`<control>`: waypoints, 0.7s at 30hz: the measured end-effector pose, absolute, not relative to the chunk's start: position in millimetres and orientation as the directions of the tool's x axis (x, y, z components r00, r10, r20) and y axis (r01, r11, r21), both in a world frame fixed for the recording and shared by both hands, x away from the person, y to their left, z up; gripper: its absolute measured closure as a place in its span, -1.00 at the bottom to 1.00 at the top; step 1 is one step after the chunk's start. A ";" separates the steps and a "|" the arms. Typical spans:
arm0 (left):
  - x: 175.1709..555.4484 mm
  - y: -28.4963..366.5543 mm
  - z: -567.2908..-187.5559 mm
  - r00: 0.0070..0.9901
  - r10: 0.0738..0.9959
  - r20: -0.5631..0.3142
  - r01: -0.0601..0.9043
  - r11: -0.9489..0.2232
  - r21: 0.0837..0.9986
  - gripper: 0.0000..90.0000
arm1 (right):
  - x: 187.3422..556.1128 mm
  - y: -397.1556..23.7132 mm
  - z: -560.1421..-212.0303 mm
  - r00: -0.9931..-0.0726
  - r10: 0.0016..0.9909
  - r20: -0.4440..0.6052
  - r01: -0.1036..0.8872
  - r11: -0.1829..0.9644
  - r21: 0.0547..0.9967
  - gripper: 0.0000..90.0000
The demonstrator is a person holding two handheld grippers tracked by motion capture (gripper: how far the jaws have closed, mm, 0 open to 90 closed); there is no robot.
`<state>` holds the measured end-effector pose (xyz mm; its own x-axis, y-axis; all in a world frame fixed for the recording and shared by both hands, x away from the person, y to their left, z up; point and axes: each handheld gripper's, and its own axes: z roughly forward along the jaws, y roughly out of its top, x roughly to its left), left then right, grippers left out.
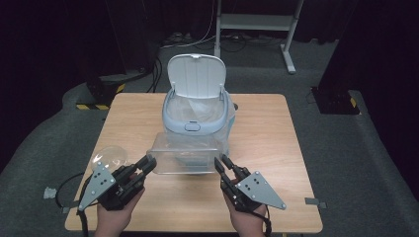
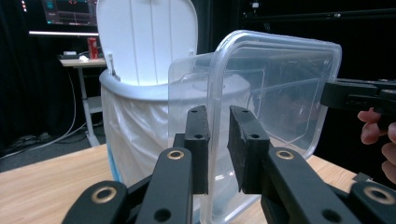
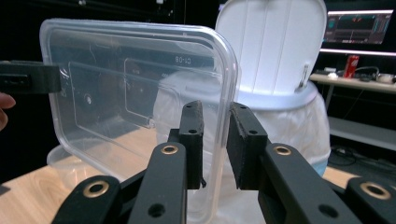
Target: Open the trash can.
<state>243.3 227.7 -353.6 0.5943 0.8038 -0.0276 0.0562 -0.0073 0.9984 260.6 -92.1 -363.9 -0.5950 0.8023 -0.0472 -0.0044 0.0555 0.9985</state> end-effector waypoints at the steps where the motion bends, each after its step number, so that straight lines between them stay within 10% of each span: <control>1: 243.3 227.7 -350.3 0.595 0.803 -0.025 0.049 -0.006 0.999 0.72 | 260.5 -92.4 -361.0 -0.595 0.803 -0.047 -0.010 0.051 0.999 0.71; 21: 281.2 233.0 -307.3 0.597 0.802 -0.015 -0.017 0.032 0.999 0.71 | 282.3 -88.1 -309.1 -0.587 0.807 -0.073 -0.089 0.025 0.996 0.73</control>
